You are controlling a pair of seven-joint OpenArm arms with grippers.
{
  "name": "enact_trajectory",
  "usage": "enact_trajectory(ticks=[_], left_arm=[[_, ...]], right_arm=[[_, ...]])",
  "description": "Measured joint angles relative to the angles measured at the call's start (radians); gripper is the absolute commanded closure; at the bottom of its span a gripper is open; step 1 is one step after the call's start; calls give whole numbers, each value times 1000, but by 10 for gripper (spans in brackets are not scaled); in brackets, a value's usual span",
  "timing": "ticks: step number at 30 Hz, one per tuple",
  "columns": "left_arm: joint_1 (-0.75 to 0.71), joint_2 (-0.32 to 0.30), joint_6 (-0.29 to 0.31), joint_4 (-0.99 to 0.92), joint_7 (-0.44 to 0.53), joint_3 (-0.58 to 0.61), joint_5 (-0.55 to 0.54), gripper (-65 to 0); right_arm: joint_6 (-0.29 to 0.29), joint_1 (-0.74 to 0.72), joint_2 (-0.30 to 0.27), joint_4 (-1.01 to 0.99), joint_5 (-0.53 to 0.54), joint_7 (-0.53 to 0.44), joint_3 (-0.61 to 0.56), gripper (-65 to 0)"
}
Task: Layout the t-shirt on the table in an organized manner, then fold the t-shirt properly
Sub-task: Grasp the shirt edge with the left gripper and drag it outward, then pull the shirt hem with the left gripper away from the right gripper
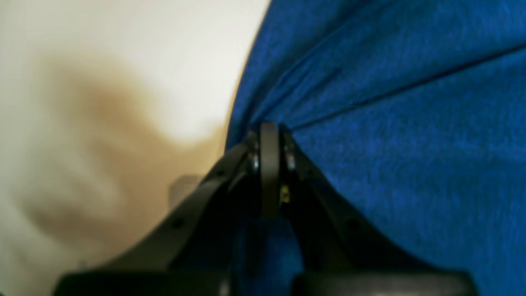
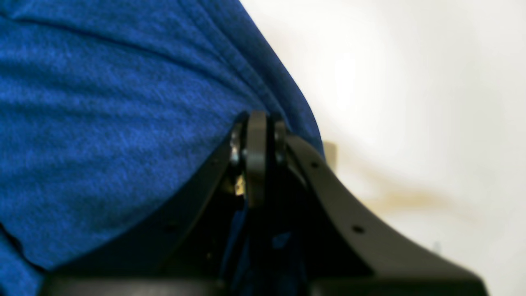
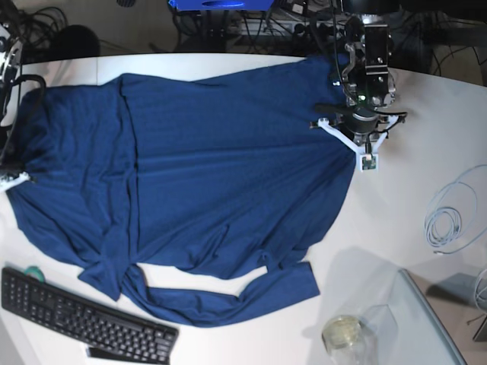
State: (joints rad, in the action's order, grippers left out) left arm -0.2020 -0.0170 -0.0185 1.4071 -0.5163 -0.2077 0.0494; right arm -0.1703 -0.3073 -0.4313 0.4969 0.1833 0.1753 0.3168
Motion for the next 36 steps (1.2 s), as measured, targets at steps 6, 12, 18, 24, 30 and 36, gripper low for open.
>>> enact_trajectory(ticks=[6,12,18,24,30,36], left_arm=[[26,17,-3,90,0,-3,5,0],[214,19,-5,-19,-2,63,8,0],[498,24,0,-289,6,265,4,0],[762,92,1,-703,78,328,3,-411],[949,97,-3,-1091,293,326,3,-367],[977,107,-6,-1221,381,326,3,-344]], right_arm=[[3,140,5,199,-6,31,0,-21],[2,222,43,432,-1,17,-6,-21],[8,253,52,498,-5,96,-4,-21],[-1,247,72,534,-2,120,-10,-21],[0,250,69,551,-3,124,-8,-21],[-1,250,70,551,-3,124,-8,-21]])
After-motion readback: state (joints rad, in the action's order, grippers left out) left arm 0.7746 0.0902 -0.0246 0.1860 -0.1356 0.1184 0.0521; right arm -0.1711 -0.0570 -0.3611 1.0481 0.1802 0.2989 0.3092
